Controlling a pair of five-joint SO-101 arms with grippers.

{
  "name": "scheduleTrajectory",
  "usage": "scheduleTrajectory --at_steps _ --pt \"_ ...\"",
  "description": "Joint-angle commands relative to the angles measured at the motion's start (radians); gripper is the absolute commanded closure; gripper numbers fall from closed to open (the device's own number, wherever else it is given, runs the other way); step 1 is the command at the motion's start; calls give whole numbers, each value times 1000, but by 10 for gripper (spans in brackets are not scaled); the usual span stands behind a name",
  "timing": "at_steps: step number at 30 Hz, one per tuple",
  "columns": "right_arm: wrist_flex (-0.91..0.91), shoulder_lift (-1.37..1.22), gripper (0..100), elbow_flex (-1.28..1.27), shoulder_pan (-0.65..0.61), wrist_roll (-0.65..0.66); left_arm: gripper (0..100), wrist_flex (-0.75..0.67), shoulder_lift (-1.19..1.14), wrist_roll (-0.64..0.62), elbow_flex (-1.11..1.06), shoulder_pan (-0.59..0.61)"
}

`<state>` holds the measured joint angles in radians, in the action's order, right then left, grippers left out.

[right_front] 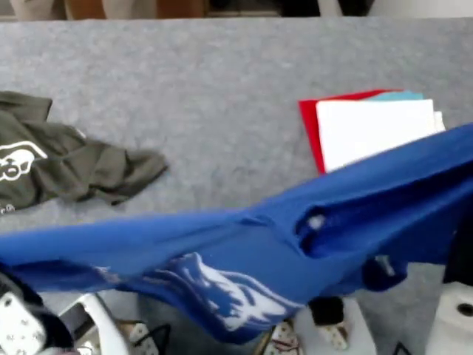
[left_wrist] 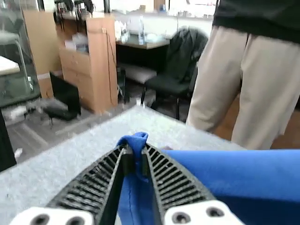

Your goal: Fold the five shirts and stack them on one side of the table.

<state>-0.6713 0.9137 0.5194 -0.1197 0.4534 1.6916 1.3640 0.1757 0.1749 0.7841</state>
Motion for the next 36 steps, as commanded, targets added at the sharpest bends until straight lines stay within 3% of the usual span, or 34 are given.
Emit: scheduleTrajectory --at_steps 1,10,16,21,25,29,36 --pt "-23 -2 997 7 15 9 982 26 -7 0 100 32" --pt "-133 -2 997 -51 8 8 982 2 -15 -3 0 32" --pt "-109 -7 997 -285 5 3 982 -236 -25 -75 -292 -8" --pt "183 -70 997 -625 -24 9 982 -516 -153 -121 -612 -203" --pt "448 -229 997 -811 -24 9 982 -741 -375 -178 -698 -327" --pt "559 -463 997 -768 -30 2 982 -875 -682 -233 -592 -407" --pt "532 -897 997 -375 -27 0 982 -830 -1204 -278 -114 -431"
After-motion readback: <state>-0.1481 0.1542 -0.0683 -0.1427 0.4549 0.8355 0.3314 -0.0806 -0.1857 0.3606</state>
